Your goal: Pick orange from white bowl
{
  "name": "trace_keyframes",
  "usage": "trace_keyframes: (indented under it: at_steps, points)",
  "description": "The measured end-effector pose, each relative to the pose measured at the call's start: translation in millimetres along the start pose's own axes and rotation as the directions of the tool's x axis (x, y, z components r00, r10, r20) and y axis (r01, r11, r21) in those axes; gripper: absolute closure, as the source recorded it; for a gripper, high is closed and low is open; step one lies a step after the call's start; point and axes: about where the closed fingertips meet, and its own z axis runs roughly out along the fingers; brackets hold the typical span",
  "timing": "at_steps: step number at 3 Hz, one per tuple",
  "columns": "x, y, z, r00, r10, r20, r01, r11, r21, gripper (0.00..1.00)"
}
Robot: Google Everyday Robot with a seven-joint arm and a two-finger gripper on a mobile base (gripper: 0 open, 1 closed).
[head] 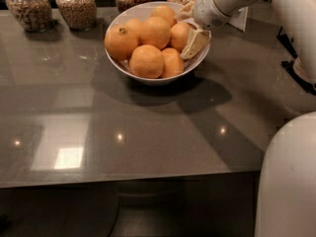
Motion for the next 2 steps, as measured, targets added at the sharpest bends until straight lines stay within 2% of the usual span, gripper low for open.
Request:
trace_keyframes:
  at_steps: [1,2]
  points:
    - [-1.4,-0.9,-0.5,1.0,-0.01,-0.006,0.01,0.9999,-0.005,0.32]
    - [-1.4,-1.1,-2.0,1.0,-0.011,-0.006,0.011,0.9999,-0.006,0.27]
